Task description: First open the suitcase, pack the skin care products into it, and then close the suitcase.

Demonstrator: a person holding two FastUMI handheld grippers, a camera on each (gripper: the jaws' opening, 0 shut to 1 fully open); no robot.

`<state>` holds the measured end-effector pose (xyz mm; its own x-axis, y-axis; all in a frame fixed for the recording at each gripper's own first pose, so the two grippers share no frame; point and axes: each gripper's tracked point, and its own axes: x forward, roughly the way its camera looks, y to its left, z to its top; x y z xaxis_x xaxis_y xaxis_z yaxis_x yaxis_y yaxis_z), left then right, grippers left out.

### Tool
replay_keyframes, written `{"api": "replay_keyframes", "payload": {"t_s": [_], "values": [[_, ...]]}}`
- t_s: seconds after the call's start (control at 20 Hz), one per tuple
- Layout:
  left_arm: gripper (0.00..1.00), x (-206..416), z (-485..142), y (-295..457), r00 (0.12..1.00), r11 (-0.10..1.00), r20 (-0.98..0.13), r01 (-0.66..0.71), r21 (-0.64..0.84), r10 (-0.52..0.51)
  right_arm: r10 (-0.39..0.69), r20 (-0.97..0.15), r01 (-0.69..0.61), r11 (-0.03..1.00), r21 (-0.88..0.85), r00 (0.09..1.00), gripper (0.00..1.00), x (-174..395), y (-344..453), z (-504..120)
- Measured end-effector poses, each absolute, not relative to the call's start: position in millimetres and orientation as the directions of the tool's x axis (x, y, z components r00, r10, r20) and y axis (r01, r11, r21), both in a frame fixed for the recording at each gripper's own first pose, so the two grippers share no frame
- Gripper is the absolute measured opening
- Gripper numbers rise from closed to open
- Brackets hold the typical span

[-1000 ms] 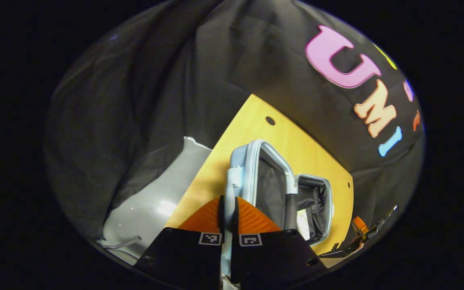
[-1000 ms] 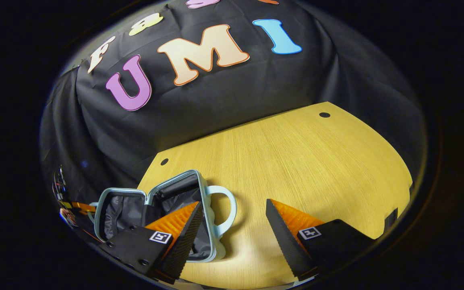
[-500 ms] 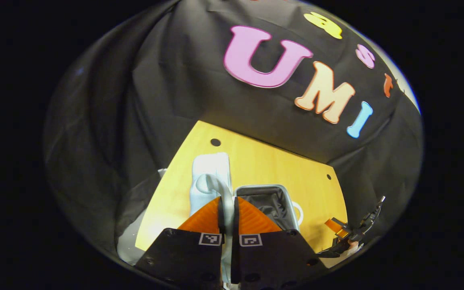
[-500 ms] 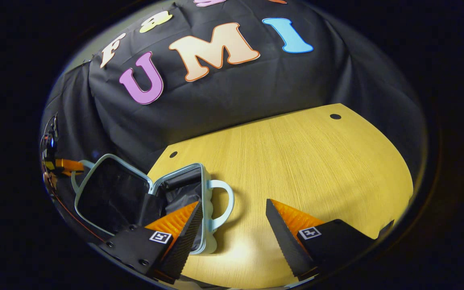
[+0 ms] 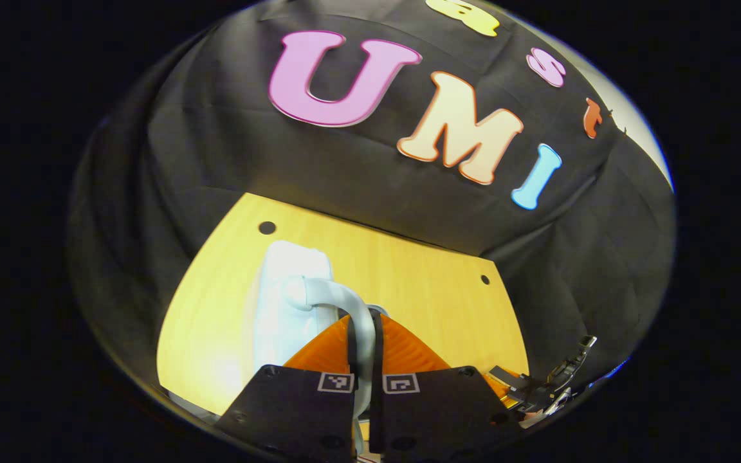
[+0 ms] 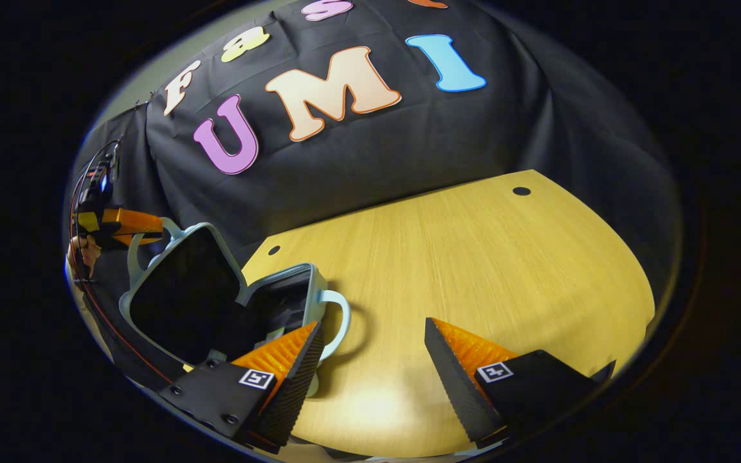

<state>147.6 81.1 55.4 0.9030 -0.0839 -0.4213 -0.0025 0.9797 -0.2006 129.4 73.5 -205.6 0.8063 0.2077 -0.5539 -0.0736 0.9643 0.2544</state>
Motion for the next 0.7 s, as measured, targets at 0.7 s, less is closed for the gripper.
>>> {"api": "replay_keyframes", "payload": {"t_s": [0.7], "values": [[0.02,222.2,-108.7,-30.3,0.683,0.955,-0.695,0.013,-0.296,-0.224,0.163,-0.498,-0.052,0.972,0.23,0.851,0.98,109.3,32.6,-184.1]]}}
